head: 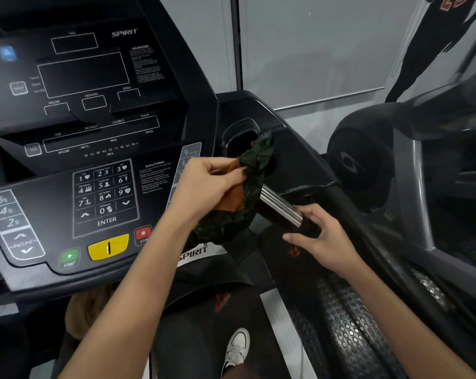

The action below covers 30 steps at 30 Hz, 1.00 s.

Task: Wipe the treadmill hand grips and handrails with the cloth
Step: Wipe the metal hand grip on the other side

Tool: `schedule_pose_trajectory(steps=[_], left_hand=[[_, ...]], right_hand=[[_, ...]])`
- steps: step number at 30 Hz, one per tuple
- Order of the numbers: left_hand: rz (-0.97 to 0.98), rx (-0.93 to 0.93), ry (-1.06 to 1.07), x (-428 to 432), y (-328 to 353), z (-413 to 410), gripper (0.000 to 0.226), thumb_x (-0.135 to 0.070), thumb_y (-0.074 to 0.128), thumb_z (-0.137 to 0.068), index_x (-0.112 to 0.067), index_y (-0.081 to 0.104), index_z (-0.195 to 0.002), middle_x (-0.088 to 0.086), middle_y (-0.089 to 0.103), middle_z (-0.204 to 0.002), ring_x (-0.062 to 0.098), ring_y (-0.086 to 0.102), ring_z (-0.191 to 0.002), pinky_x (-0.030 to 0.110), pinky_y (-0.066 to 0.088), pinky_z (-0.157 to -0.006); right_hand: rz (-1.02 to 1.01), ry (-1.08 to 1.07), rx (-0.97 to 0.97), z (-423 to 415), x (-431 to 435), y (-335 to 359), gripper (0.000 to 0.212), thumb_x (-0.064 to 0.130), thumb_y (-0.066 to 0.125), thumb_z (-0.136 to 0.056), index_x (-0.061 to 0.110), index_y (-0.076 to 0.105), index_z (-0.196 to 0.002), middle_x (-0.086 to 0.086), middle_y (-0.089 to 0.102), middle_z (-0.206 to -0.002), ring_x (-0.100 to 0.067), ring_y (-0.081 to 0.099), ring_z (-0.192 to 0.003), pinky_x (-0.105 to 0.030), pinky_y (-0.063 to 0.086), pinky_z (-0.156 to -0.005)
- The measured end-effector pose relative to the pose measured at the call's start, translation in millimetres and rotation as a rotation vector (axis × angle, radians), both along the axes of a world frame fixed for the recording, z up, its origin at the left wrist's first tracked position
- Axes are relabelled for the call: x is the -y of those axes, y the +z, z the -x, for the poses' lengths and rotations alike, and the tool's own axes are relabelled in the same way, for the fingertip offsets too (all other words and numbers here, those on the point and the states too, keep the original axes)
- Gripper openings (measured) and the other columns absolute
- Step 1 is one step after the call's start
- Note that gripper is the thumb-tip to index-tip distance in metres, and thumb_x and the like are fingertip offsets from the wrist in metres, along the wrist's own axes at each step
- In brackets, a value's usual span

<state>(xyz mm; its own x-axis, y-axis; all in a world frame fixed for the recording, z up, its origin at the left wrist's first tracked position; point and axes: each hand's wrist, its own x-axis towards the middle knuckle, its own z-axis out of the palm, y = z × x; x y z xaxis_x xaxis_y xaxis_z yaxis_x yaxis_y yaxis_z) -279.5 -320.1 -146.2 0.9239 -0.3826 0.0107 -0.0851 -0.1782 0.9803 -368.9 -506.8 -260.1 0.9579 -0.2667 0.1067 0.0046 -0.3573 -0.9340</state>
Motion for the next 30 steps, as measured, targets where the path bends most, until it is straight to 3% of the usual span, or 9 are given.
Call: schedule_pose_trajectory(steps=[4,10,14,19,24,30], left_hand=[[0.054,-0.254,-0.068,0.8,5.1,-22.1,0.012,-0.007,0.058,-0.087,-0.012,0.068,-0.085,-0.004,0.067,-0.058,0.005,0.060,-0.047,0.016,0.047,-0.044],[0.152,-0.308,0.021,-10.2,-8.7,-17.8,0.020,0.001,0.049,-0.092,-0.005,0.061,-0.078,-0.005,0.058,-0.044,0.001,0.048,-0.033,0.011,0.039,-0.035],[0.210,-0.333,0.016,-17.0,-9.4,-8.5,0.006,-0.005,0.062,-0.078,-0.006,0.066,-0.083,-0.001,0.067,-0.057,0.006,0.061,-0.045,0.016,0.048,-0.041],[0.124,-0.353,-0.016,-4.9,2.9,-11.4,0.028,-0.019,0.073,-0.060,-0.008,0.070,-0.086,0.003,0.071,-0.066,0.010,0.066,-0.053,0.020,0.051,-0.046],[0.073,-0.350,-0.010,-3.2,-0.3,-27.0,0.006,-0.008,0.061,-0.084,-0.007,0.066,-0.082,-0.003,0.068,-0.056,0.004,0.061,-0.047,0.015,0.050,-0.046],[0.160,-0.314,0.072,-12.4,-13.2,-16.3,0.014,-0.003,0.054,-0.089,-0.006,0.064,-0.079,-0.004,0.063,-0.050,0.003,0.056,-0.041,0.013,0.046,-0.043]], right_hand=[[-0.012,0.002,0.005,-0.4,1.3,-0.9,0.040,0.018,0.079,-0.068,0.028,0.060,-0.101,0.021,0.066,-0.101,0.009,0.057,-0.102,-0.019,0.040,-0.093],[-0.042,0.007,0.020,-1.7,2.6,-5.0,0.040,0.014,0.080,-0.067,0.021,0.061,-0.101,0.019,0.066,-0.103,0.007,0.058,-0.104,-0.015,0.040,-0.091],[-0.038,0.014,0.018,-2.1,2.3,-5.0,0.040,0.016,0.079,-0.068,0.023,0.060,-0.102,0.018,0.066,-0.105,0.006,0.058,-0.104,-0.016,0.040,-0.091],[-0.018,0.009,0.011,-1.8,1.8,-4.0,0.041,0.019,0.080,-0.068,0.031,0.059,-0.102,0.021,0.065,-0.104,0.007,0.057,-0.104,-0.020,0.041,-0.093],[-0.026,0.008,0.014,-2.1,1.6,-3.8,0.041,0.018,0.080,-0.068,0.029,0.060,-0.102,0.017,0.067,-0.105,0.004,0.059,-0.104,-0.022,0.041,-0.095],[-0.038,0.022,0.022,-1.9,2.9,-4.2,0.042,0.016,0.079,-0.068,0.027,0.060,-0.104,0.015,0.067,-0.106,0.004,0.059,-0.105,-0.017,0.042,-0.091]])
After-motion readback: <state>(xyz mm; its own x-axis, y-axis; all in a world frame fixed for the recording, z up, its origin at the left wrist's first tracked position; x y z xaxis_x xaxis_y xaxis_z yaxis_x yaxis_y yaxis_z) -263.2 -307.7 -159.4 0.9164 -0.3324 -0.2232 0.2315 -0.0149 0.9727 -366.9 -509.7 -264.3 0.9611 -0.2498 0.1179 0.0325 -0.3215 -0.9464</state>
